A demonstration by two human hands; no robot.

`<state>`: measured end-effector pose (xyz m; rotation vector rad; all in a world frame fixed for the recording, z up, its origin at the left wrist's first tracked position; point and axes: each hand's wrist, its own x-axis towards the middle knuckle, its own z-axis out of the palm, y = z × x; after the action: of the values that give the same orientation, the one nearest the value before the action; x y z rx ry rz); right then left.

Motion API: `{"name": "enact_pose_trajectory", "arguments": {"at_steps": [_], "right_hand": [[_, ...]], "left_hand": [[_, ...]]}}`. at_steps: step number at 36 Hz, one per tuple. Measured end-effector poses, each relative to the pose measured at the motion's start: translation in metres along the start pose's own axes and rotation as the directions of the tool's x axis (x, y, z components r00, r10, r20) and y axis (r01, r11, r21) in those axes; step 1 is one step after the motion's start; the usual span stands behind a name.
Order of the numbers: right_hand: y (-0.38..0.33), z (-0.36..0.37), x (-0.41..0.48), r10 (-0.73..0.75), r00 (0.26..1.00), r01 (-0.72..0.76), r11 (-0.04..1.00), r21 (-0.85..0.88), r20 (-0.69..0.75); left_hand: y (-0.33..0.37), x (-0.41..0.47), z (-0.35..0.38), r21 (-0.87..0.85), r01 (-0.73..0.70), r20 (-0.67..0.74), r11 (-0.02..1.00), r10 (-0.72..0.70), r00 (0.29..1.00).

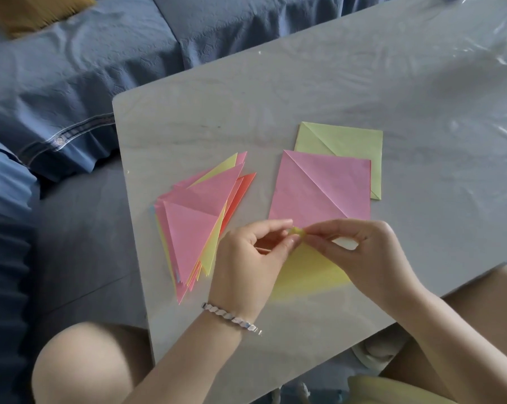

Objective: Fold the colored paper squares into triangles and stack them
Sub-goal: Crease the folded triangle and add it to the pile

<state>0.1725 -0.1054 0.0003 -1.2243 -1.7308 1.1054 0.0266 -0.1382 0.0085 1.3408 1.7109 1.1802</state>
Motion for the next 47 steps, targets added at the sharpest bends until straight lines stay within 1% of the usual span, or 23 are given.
{"name": "enact_pose_trajectory", "arguments": {"at_steps": [4,6,7,9,10,11,13,15,17,19,21,25,30,32,34,36,40,43,45,47], "right_hand": [[0.000,-0.008,0.010,-0.116,0.988,0.132,0.978,-0.162,0.102],[0.001,-0.011,0.017,-0.235,0.967,0.254,0.924,-0.287,0.100],[0.003,-0.011,0.020,-0.314,0.946,0.323,0.873,-0.365,0.085],[0.010,-0.008,0.025,-0.435,0.899,0.397,0.771,-0.498,0.043],[0.014,-0.006,0.025,-0.466,0.884,0.409,0.741,-0.533,0.031],[0.018,-0.002,0.024,-0.473,0.880,0.418,0.733,-0.537,0.040],[0.025,0.006,0.018,-0.420,0.900,0.415,0.750,-0.514,0.115],[0.035,0.015,0.009,-0.322,0.921,0.390,0.746,-0.540,0.219],[0.047,0.022,0.001,-0.235,0.914,0.395,0.703,-0.592,0.330],[0.060,0.024,-0.008,-0.171,0.883,0.441,0.625,-0.644,0.438],[0.068,0.022,-0.016,-0.106,0.870,0.444,0.593,-0.672,0.482],[0.078,0.019,-0.022,0.001,0.894,0.365,0.578,-0.730,0.449],[0.081,0.019,0.001,-0.027,0.943,0.292,0.536,-0.792,0.330],[0.083,0.019,0.016,-0.016,0.961,0.243,0.523,-0.817,0.275],[0.087,0.020,0.031,0.017,0.972,0.186,0.551,-0.813,0.233],[0.087,0.017,0.046,0.049,0.976,0.146,0.577,-0.804,0.212],[0.092,0.011,0.067,0.093,0.978,0.109,0.539,-0.835,0.188],[0.092,0.012,0.072,0.125,0.978,0.069,0.556,-0.829,0.166],[0.091,0.013,0.071,0.141,0.975,0.065,0.556,-0.829,0.171],[0.090,0.013,0.068,0.175,0.966,0.070,0.534,-0.843,0.191]], "left_hand": [[0.005,0.008,-0.003,0.010,0.030,0.067,1.000,-0.031,0.997],[0.007,0.012,-0.005,-0.004,0.054,0.116,0.999,-0.053,0.992],[0.005,0.014,-0.005,0.000,0.051,0.113,0.999,-0.051,0.992],[-0.001,0.019,-0.005,0.053,0.016,0.027,0.998,-0.018,0.999],[-0.007,0.022,-0.004,0.083,0.018,-0.035,0.996,-0.015,0.999],[-0.013,0.026,-0.002,0.096,0.045,-0.092,0.994,-0.036,0.995],[-0.027,0.035,0.001,0.107,0.133,-0.175,0.985,-0.112,0.978],[-0.041,0.042,0.002,0.197,0.182,-0.219,0.963,-0.138,0.966],[-0.052,0.046,0.003,0.287,0.197,-0.235,0.937,-0.130,0.963],[-0.059,0.047,0.002,0.352,0.209,-0.242,0.912,-0.127,0.962],[-0.062,0.048,0.002,0.399,0.207,-0.241,0.893,-0.116,0.964],[-0.066,0.048,0.003,0.445,0.181,-0.220,0.877,-0.089,0.972],[-0.067,0.047,0.003,0.443,0.174,-0.228,0.880,-0.077,0.971],[-0.067,0.046,0.003,0.443,0.182,-0.234,0.878,-0.083,0.969],[-0.068,0.045,0.003,0.439,0.190,-0.238,0.878,-0.091,0.967],[-0.069,0.045,0.003,0.428,0.186,-0.234,0.884,-0.091,0.968],[-0.070,0.044,0.003,0.414,0.184,-0.239,0.892,-0.088,0.967],[-0.070,0.044,0.003,0.403,0.182,-0.242,0.897,-0.088,0.966],[-0.071,0.044,0.003,0.403,0.186,-0.246,0.896,-0.090,0.965],[-0.071,0.044,0.003,0.403,0.191,-0.251,0.895,-0.093,0.964]]}}
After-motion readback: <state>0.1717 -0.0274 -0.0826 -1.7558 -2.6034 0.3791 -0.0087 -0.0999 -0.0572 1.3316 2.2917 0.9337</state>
